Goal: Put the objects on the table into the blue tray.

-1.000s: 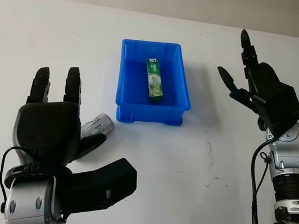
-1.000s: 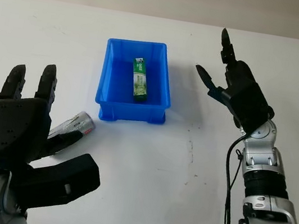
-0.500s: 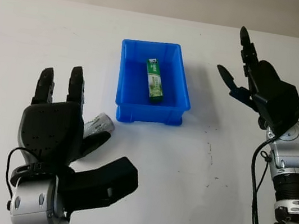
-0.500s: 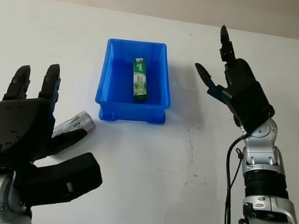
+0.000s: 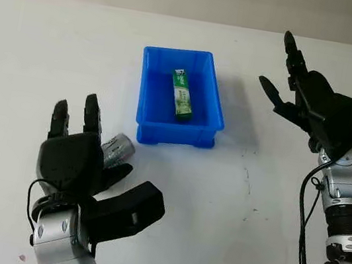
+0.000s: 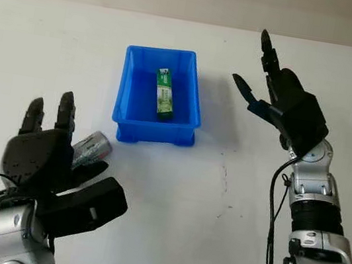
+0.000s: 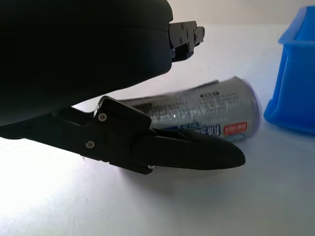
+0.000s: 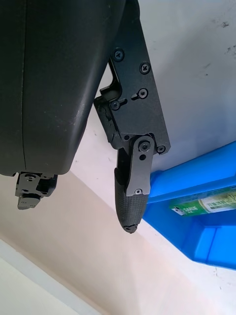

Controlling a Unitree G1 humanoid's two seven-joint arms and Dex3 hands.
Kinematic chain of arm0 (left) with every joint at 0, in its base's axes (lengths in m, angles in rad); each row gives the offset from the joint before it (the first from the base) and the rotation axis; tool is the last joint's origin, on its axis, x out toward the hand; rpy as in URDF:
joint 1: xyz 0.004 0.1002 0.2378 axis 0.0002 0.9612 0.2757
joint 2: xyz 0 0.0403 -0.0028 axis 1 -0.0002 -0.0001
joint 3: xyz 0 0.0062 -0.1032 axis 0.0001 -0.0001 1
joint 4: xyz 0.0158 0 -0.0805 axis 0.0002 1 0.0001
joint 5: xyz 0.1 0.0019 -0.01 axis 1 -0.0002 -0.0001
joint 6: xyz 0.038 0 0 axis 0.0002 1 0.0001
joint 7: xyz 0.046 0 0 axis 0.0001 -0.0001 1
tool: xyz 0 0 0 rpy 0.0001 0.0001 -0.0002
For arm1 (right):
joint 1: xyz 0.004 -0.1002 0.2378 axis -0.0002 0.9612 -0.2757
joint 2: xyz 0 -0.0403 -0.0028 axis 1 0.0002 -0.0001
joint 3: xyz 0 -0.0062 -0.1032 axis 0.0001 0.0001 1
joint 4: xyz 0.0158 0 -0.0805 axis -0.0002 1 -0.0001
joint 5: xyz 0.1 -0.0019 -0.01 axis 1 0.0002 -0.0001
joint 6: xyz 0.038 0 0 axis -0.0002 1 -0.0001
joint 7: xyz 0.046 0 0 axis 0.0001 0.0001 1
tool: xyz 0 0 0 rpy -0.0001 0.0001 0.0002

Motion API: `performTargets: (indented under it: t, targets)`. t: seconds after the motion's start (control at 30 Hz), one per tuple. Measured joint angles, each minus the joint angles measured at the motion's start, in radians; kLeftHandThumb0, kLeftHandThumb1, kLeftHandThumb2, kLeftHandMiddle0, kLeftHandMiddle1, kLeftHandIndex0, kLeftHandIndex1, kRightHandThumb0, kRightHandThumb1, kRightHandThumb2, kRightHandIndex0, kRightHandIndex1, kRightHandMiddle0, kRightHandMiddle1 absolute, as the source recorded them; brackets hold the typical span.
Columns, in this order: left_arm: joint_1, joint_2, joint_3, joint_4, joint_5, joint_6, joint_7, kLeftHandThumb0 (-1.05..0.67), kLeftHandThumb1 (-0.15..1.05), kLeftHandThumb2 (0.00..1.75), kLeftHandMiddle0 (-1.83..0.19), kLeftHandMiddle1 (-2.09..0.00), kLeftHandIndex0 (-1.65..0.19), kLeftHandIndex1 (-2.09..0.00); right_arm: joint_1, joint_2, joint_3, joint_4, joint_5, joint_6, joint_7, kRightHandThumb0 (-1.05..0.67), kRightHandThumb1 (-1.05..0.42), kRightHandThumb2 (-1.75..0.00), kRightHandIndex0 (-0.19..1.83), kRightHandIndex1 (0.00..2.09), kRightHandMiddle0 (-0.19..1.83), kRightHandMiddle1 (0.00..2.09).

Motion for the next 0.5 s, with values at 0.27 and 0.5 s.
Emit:
performTargets:
  t: [0.27, 0.5]
  targets:
    - [0.007, 0.006, -0.007, -0.008, 0.029, -0.081, -0.091, -0.62, 1.05, 0.13, -0.82, -2.07, 0.13, -1.24, -0.002, -0.002, 0.0, -0.023, -0.001, 0.004, 0.0, -0.61, -1.05, -0.49, -0.19, 0.0, -0.19, 0.0]
    - [0.009, 0.005, 0.001, -0.019, 0.054, -0.159, -0.123, -0.42, 1.05, 0.17, -0.69, -2.09, 0.13, -1.94, -0.002, -0.002, -0.002, -0.034, -0.001, 0.009, 0.0, -0.63, -1.05, -0.48, -0.19, 0.0, -0.19, 0.0]
